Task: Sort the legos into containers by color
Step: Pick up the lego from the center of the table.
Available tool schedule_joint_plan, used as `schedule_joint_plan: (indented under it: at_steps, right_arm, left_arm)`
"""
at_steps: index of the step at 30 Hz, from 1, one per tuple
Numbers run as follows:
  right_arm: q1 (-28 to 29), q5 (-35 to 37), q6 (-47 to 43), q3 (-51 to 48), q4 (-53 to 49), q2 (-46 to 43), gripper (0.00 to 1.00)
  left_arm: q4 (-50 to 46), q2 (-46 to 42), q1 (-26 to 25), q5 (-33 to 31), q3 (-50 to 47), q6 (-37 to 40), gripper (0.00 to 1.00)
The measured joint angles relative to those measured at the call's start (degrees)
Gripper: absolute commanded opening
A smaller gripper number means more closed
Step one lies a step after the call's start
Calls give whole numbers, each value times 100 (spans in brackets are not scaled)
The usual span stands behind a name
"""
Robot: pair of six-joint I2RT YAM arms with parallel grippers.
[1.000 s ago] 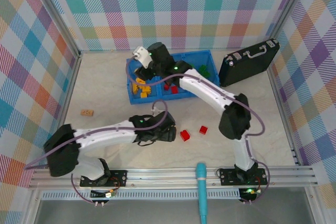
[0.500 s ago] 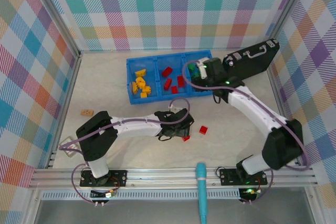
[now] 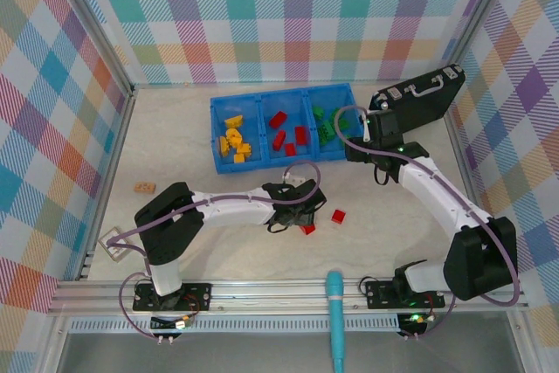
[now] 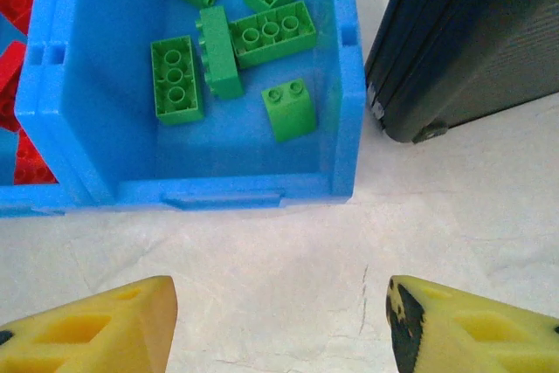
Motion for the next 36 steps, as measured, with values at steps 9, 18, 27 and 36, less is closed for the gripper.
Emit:
schedule_joint_plan:
  at_steps: [9, 18, 27, 36]
  right_arm:
    - [-31, -129, 20, -11, 0, 33, 66]
    - [-35, -378, 326, -533, -109, -140, 65]
    - [-61, -1064, 909, -1034, -260, -304, 65]
    - [-61, -1899, 1838, -1989, -367, -435, 64]
  left_arm:
    - [-50, 293, 111, 76, 2, 44, 68]
    - [-44, 431, 205, 133, 59, 201, 51]
    - [-81, 404, 341, 256, 70, 417, 25]
    - [-186, 107, 675, 205, 208, 1019, 23]
